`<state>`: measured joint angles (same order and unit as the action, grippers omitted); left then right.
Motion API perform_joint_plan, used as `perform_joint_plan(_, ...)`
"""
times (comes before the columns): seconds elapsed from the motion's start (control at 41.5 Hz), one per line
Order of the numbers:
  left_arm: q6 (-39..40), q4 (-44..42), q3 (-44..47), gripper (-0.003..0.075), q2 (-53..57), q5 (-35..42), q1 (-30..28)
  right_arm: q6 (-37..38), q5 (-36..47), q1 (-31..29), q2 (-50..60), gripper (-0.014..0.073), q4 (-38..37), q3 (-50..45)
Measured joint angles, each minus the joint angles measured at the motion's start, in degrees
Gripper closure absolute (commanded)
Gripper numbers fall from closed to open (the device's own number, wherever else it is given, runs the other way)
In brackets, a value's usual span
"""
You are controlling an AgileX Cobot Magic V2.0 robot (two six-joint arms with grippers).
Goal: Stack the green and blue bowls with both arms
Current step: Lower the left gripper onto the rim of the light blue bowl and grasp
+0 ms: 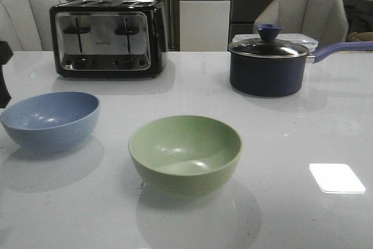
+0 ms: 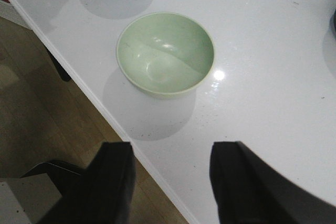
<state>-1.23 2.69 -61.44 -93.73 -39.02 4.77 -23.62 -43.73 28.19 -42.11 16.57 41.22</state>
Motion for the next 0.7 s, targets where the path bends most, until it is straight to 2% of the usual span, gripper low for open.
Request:
perform_joint_plan(0.362, 0.0, 0.7, -6.8, 0.0191, -10.2, 1.0, 0.6, -0.1, 0.0, 0.0, 0.0, 0.0148, 0.0, 0.0)
perform_joint_plan(0.506, 0.0, 0.8, -7.0, 0.0287, -11.9, 1.7, 1.5, -0.1, 0.0, 0.0, 0.0, 0.0148, 0.0, 0.0)
perform_joint_plan(0.699, 0.0, 0.9, -7.0, 0.0463, -12.3, 1.9, 2.1, -0.1, 0.0, 0.0, 0.0, 0.0148, 0.0, 0.0)
